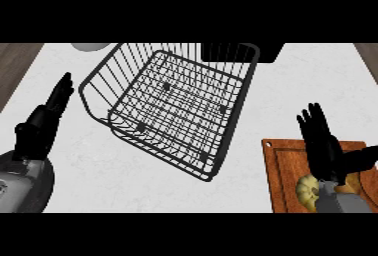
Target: Pick the pear from the cutting board and place it in the tiered basket
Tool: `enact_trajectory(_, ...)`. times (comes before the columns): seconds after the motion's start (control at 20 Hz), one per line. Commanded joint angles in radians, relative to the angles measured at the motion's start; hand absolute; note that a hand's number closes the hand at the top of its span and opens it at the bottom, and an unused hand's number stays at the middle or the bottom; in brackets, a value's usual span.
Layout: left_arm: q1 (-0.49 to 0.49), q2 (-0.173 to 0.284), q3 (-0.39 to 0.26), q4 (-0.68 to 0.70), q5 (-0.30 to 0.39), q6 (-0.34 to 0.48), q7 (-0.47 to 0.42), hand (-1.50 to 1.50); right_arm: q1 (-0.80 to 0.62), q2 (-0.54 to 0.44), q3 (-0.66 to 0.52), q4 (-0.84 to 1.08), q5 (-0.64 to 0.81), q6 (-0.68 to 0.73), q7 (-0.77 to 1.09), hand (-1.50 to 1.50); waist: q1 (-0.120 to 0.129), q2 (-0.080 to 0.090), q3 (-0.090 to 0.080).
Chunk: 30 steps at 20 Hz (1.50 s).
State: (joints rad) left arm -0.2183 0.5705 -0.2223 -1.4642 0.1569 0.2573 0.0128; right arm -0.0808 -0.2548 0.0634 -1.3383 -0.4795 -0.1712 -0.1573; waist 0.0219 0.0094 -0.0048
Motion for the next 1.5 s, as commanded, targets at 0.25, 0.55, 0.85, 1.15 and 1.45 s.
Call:
enact_trajectory(0.25, 0.05, -0.189, -0.075, 0.015, 0.097, -0.093, -0.083, 0.0, -0.16, -0.151, 0.179, 0.002, 0.306, 0.046, -0.03, -1.5, -0.008, -0.005, 0.0)
enact_trajectory(0.55, 0.043, -0.262, -0.088, 0.14, 0.109, -0.162, -0.137, 0.0, -0.119, -0.062, 0.172, 0.115, 0.361, 0.026, -0.283, -1.5, -0.026, -0.006, 0.005)
enact_trajectory(0.85, 0.103, -0.238, -0.058, 0.104, 0.125, -0.169, -0.13, 0.0, -0.063, -0.307, 0.2, -0.187, 0.539, -0.037, -0.083, -1.5, -0.049, -0.02, 0.001)
enact_trajectory(1.15, 0.138, -0.233, -0.049, 0.112, 0.116, -0.166, -0.167, 0.0, -0.089, -0.625, 0.257, -0.265, 0.786, 0.066, 0.208, -1.5, -0.073, -0.03, -0.01)
enact_trajectory(1.45, 0.105, -0.224, -0.022, 0.119, 0.125, -0.168, -0.152, 0.0, -0.078, -0.829, 0.37, -0.445, 0.935, 0.298, 0.475, -1.5, -0.081, -0.027, -0.008)
